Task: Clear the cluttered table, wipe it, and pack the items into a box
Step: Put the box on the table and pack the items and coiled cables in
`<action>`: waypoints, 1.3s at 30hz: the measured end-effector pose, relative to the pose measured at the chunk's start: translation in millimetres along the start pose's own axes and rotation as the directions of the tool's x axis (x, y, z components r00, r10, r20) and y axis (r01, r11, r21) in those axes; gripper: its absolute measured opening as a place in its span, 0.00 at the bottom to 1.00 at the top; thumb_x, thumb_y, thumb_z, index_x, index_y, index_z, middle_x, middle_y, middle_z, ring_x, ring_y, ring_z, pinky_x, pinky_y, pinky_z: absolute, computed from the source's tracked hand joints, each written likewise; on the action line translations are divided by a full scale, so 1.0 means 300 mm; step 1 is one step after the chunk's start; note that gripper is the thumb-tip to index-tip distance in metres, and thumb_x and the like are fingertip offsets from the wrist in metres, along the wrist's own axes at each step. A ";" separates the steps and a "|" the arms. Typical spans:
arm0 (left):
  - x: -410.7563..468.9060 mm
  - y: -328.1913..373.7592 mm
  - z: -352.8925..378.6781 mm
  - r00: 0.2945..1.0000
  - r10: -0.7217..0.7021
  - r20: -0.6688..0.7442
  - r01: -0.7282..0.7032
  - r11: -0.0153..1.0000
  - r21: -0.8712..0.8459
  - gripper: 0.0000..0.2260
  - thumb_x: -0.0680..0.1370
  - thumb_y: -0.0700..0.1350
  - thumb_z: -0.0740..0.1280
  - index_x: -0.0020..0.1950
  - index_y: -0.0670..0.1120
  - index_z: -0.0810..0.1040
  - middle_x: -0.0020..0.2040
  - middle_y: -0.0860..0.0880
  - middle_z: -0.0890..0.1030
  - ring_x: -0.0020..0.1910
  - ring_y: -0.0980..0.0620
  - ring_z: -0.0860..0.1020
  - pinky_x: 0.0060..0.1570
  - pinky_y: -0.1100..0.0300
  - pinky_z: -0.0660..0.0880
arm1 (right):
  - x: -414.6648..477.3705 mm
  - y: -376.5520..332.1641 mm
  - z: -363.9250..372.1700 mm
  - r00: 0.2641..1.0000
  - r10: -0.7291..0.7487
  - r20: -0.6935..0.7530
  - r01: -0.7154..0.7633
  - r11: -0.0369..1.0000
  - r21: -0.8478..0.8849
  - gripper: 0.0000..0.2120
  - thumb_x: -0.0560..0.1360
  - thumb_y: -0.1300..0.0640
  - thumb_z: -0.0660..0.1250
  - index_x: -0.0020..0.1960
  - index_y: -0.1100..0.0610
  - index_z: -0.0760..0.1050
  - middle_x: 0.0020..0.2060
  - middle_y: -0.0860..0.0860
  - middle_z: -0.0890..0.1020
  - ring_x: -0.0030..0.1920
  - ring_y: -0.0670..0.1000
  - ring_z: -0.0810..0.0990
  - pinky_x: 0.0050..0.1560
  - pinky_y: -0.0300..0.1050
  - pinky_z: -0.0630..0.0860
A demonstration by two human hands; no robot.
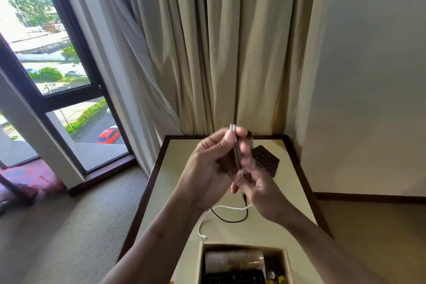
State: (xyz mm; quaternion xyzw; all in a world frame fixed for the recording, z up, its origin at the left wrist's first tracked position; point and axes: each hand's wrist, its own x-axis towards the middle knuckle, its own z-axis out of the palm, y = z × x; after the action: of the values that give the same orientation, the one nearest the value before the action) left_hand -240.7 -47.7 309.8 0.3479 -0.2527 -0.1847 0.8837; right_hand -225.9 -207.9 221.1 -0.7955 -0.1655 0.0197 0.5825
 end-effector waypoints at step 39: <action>0.159 -0.002 -0.140 0.996 0.058 0.061 -0.036 -0.360 0.932 0.04 0.83 0.43 0.65 0.58 0.47 0.75 0.53 0.51 0.78 0.44 0.53 0.81 0.37 0.57 0.81 | 0.008 0.062 0.023 0.992 -0.075 -0.104 0.076 0.997 0.001 0.11 0.85 0.55 0.61 0.57 0.43 0.81 0.35 0.49 0.74 0.36 0.47 0.70 0.38 0.42 0.69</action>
State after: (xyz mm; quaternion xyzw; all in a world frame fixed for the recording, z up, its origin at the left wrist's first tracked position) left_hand -178.4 -50.1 298.1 0.9154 -0.3035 0.1427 0.2226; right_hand -220.9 -205.9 202.0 -0.7871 -0.1650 -0.0434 0.5928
